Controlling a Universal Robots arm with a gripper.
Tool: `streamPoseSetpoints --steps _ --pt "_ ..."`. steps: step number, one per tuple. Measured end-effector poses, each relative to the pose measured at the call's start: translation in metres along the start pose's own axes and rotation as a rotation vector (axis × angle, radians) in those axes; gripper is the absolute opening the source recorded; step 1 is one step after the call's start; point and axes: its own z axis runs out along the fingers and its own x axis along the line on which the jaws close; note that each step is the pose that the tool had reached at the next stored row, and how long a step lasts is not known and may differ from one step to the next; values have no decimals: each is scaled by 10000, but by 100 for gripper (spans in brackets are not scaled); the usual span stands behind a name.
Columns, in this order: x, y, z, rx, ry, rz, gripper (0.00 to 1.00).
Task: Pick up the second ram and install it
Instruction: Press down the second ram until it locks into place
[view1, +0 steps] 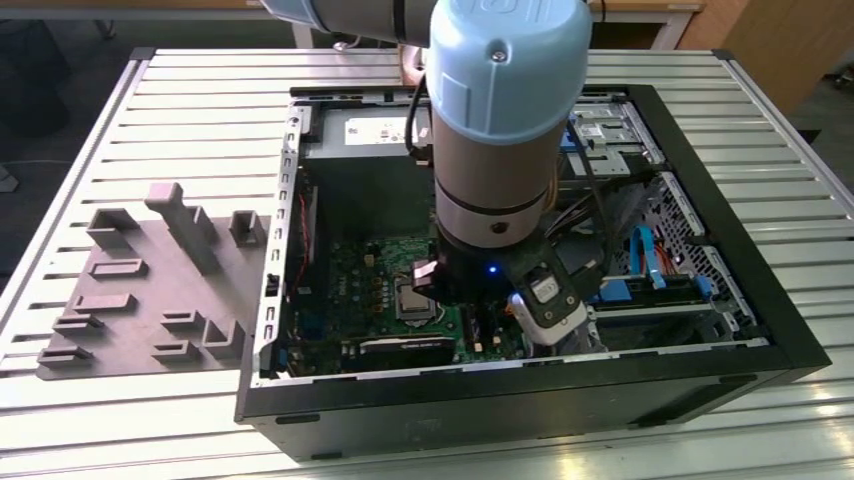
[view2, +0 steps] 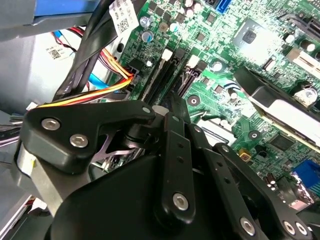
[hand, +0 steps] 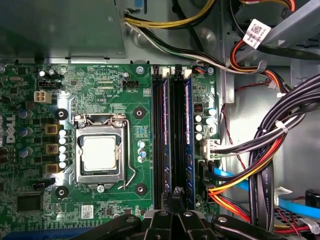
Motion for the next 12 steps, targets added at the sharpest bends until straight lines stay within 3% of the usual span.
streamPoseSetpoints --steps 12 --pt "5 -3 53 6 2 -1 11"
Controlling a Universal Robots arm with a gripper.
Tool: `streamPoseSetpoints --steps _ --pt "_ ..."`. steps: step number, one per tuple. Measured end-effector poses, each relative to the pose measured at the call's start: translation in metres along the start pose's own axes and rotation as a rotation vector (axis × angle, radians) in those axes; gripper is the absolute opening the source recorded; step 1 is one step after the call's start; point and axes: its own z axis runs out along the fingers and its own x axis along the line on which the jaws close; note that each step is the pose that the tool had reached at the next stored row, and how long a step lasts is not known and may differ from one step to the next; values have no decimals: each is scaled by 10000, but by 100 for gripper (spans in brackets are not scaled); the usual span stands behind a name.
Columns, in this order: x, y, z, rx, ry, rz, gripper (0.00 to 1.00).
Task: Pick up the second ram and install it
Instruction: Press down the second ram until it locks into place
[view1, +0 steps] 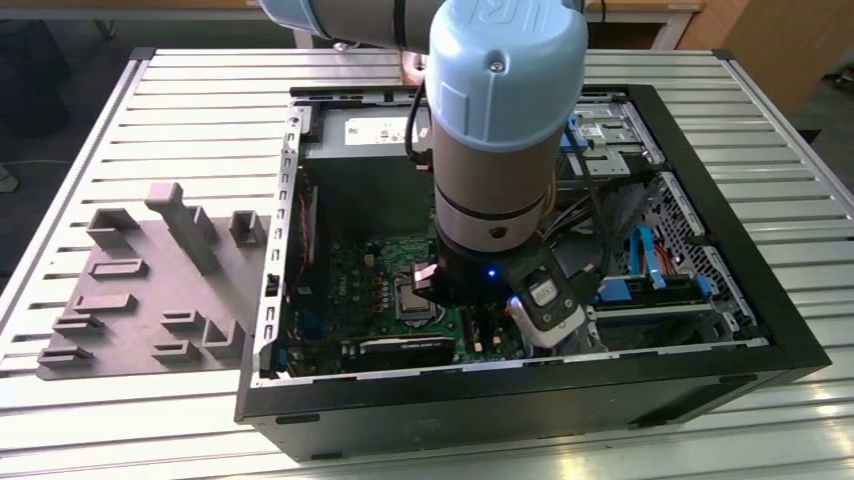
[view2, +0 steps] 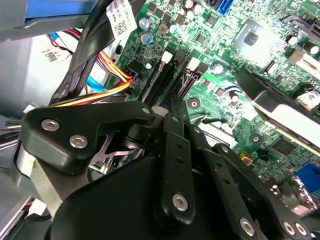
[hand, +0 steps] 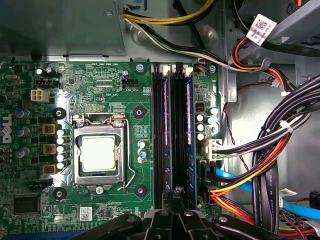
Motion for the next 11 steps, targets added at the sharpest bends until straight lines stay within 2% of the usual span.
streamPoseSetpoints --steps 11 --pt "2 0 18 -6 -1 0 11"
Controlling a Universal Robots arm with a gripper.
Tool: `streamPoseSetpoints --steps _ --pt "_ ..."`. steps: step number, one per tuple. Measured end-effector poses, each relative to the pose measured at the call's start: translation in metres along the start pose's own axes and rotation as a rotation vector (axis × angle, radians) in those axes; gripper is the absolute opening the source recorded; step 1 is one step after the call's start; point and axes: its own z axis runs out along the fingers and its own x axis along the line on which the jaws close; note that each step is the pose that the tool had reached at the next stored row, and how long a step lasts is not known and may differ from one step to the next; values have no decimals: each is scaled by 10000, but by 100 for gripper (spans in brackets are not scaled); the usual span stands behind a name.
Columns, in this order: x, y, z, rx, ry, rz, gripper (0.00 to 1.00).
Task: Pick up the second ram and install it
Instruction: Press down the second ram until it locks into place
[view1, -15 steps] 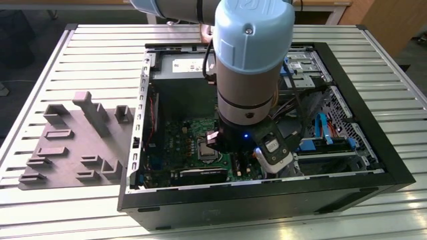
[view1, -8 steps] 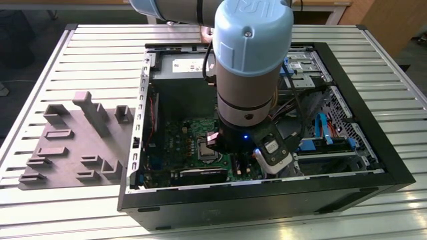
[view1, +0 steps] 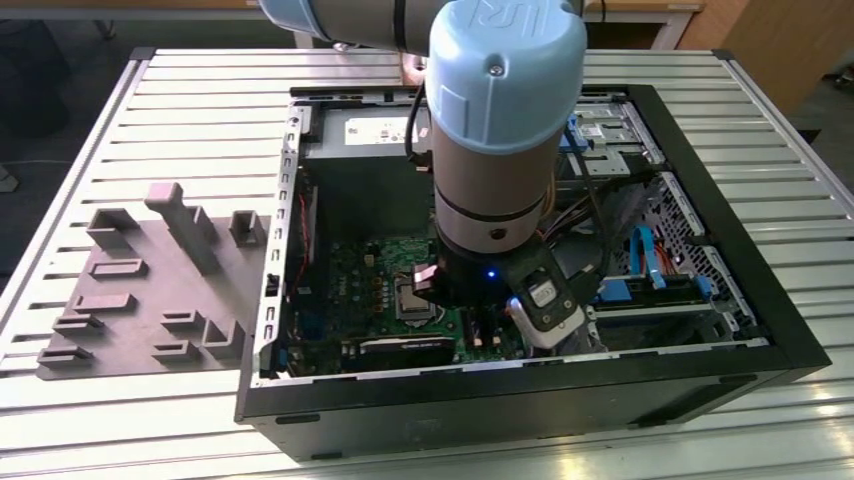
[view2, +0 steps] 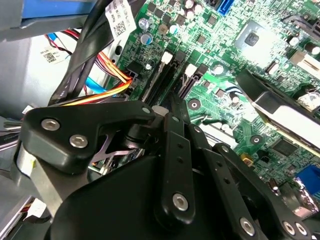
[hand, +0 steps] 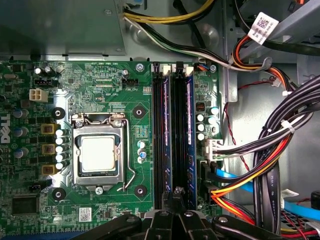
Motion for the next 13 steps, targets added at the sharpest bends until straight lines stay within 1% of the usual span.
streamPoseSetpoints --steps 5,8,9,13 --pt "0 0 1 -2 0 0 11" --pt "-1 2 -9 -12 -3 2 11" --pt "-3 4 -19 -20 -5 2 11" --pt "-10 5 -100 0 -1 0 11"
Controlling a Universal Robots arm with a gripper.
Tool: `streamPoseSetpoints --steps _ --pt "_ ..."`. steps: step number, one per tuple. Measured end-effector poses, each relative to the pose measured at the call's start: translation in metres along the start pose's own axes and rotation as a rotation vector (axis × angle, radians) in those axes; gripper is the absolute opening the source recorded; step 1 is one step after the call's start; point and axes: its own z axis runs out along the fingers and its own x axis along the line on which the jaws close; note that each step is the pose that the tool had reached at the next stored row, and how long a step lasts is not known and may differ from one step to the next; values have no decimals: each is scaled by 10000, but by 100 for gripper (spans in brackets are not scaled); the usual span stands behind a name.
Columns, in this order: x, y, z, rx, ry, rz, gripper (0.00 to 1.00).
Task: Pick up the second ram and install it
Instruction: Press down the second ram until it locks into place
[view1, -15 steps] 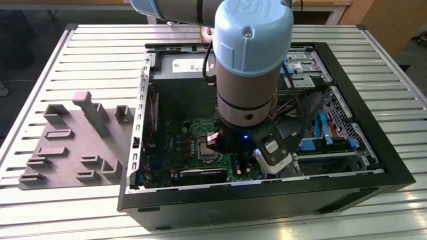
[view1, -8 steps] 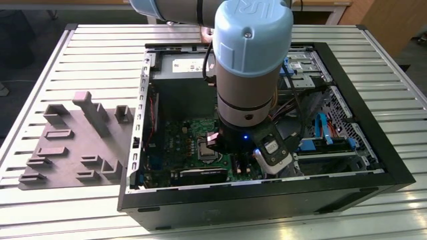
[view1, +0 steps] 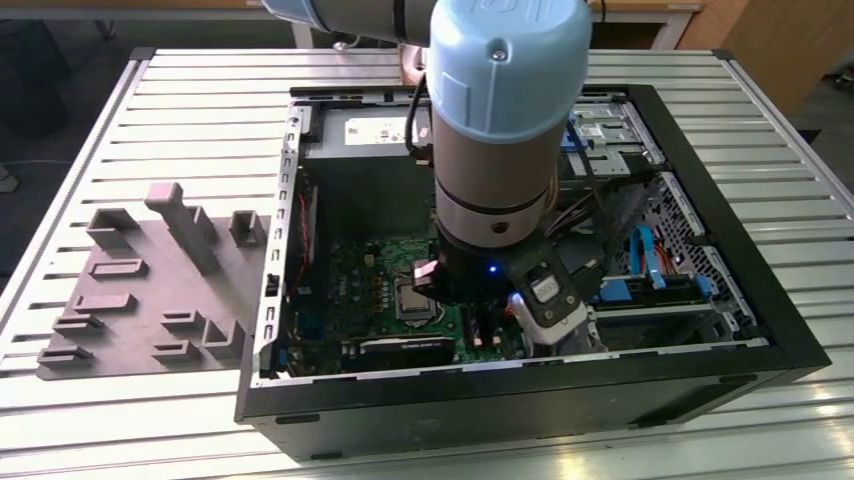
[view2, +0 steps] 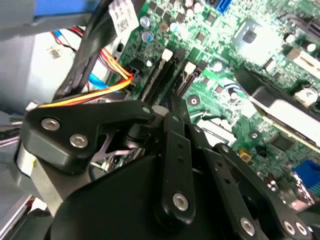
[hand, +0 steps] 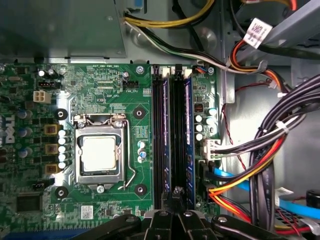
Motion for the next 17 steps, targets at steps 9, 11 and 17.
streamPoseSetpoints --steps 9,11,17 --pt "-15 9 -159 41 -2 -4 11" --pt "-15 9 -159 43 -1 -4 11" --pt "-14 42 -159 45 -1 -3 11"
